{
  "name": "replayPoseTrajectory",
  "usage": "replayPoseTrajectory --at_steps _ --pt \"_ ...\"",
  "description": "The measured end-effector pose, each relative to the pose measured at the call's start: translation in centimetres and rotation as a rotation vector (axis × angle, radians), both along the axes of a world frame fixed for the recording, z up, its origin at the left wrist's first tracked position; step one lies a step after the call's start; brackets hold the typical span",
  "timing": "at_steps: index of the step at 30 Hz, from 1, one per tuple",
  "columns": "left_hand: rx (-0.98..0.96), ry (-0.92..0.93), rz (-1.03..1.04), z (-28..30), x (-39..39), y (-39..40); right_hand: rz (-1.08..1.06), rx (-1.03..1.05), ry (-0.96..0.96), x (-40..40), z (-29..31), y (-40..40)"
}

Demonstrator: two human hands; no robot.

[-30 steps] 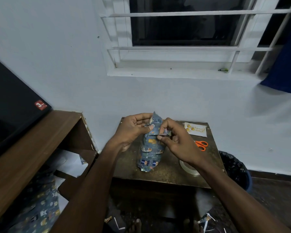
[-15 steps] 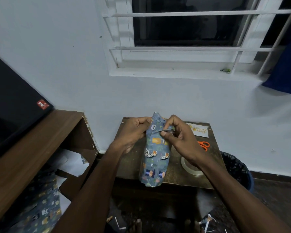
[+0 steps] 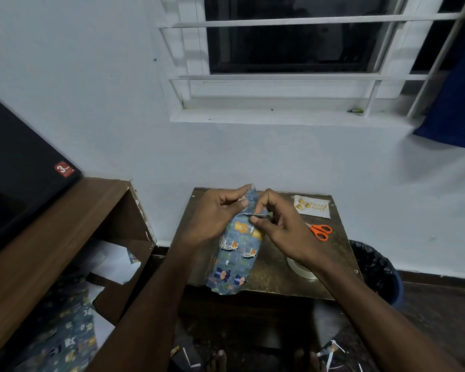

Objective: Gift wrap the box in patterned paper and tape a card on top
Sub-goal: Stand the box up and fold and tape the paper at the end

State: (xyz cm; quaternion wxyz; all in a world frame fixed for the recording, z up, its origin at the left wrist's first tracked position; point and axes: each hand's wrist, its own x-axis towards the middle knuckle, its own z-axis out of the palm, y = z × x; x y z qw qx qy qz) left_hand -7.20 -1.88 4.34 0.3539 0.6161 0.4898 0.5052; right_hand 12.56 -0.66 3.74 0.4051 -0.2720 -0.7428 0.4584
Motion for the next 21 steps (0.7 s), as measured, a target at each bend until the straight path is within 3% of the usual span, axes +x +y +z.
replayPoseTrajectory --at_steps 3,9,17,21 --pt "0.007 0.051 -0.014 0.2 0.0 0.0 -0.022 -0.006 0.019 -0.1 0.0 -0.1" --pt "-0.086 -0.093 -0.049 0.6 0.4 -0.4 -0.032 -0.039 0.058 -0.1 0.0 -0.2" --pt "-0.344 -0.650 -0.069 1.0 1.3 -0.3 -0.015 -0.032 0.079 -0.3 0.6 -0.3" --pt "-0.364 -0.669 -0.111 1.0 1.3 -0.3 -0.010 -0.012 0.070 -0.2 0.5 -0.2"
